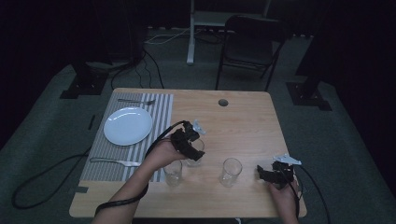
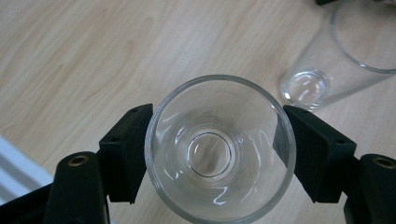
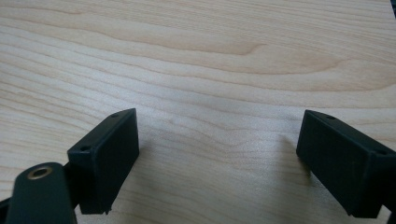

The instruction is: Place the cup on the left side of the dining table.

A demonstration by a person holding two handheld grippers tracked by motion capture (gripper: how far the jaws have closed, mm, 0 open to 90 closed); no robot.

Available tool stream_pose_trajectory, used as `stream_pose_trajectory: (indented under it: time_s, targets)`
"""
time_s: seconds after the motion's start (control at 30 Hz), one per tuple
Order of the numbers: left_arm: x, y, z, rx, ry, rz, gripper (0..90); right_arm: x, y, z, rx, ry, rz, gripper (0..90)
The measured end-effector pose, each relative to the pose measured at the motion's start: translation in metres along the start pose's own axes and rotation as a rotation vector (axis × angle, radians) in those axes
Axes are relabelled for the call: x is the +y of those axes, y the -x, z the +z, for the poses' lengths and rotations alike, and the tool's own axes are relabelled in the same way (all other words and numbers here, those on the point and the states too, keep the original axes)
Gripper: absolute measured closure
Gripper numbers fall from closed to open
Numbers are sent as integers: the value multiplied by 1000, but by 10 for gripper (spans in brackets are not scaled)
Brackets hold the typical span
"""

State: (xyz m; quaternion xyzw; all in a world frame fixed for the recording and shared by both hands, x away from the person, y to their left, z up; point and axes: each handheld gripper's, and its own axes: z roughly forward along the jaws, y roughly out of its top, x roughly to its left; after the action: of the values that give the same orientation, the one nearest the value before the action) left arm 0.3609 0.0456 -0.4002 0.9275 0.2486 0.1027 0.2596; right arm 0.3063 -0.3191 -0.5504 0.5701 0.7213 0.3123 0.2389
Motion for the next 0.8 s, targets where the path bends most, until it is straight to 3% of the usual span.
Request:
stream_pose_trajectory:
  time_s: [0.17,0.33,0.5,0.8]
  targets:
    - [-6,-11,-5,14,3,-34,290,0,0,0,0,0,0,127]
    - [-17,-24,-16,56,10,-64,289,0,0,0,0,0,-1,127]
    - [-35,-46,-36,124,7,-127,290,0,0,0,0,0,0,127]
    - [-62,-64,-48,181,-11,-184,290,0,0,0,-1,0,0,128]
